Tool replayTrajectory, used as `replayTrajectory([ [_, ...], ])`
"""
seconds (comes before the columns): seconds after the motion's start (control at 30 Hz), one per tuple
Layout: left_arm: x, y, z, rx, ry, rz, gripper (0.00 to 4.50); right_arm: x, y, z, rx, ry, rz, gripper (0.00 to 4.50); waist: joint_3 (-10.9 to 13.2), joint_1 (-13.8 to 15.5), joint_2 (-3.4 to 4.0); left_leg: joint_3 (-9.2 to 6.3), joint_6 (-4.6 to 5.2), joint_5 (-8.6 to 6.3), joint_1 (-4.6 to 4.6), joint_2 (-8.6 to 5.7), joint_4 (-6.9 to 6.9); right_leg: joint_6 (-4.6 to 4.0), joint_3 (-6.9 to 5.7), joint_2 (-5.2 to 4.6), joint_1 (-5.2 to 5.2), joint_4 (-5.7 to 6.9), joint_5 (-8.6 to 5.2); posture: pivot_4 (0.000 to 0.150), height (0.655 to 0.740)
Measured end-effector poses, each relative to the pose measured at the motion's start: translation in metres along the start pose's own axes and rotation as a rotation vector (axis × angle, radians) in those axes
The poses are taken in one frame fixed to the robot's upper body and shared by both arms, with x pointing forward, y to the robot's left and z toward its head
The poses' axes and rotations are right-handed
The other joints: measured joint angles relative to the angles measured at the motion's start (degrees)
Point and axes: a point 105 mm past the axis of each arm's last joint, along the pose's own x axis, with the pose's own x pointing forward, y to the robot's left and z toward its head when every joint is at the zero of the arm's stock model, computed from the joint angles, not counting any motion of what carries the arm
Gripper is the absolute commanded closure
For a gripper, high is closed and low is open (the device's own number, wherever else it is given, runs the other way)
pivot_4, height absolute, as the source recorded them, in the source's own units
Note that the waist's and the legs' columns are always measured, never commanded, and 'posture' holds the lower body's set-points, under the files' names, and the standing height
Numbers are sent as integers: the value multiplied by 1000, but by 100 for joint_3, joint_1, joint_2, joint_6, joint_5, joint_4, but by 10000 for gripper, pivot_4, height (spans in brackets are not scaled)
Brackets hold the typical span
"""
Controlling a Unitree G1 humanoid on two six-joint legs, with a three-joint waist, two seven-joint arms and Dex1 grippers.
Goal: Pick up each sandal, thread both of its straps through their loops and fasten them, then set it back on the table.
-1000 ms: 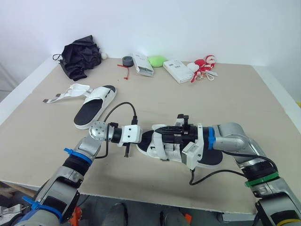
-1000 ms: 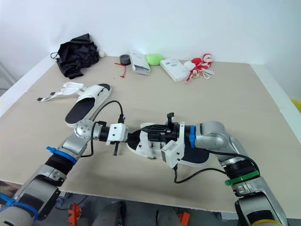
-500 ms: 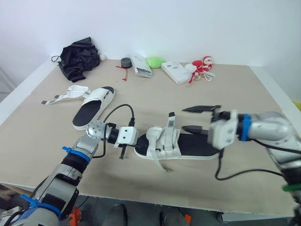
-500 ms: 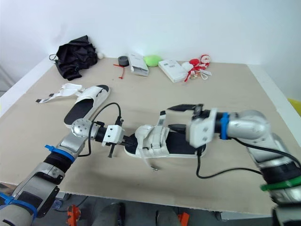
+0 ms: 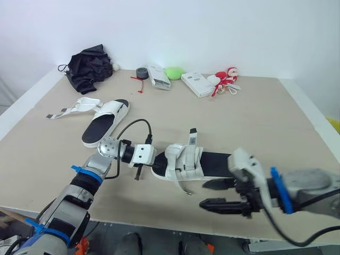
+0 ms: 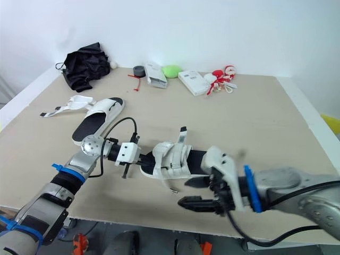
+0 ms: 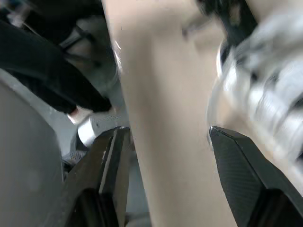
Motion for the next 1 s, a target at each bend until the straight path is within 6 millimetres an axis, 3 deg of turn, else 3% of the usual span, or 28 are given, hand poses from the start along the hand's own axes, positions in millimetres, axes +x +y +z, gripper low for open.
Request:
replayTrajectory([
  [0.4,3,0,4,13,-12,-8,45000,30,-30,6,-3,148,-75,15690,-3,23,-3,-22,0,-1,-40,-3,0,5,-2,16,-24,-1,-3,1500,7380],
  [1.0,4,-3,7,20,-18,-14,45000,52,-32,14,33,226,3,15690,-4,33,-2,-31,-8,-22,-49,-8,-1,10,-8,16,-28,-1,1,1500,7380],
])
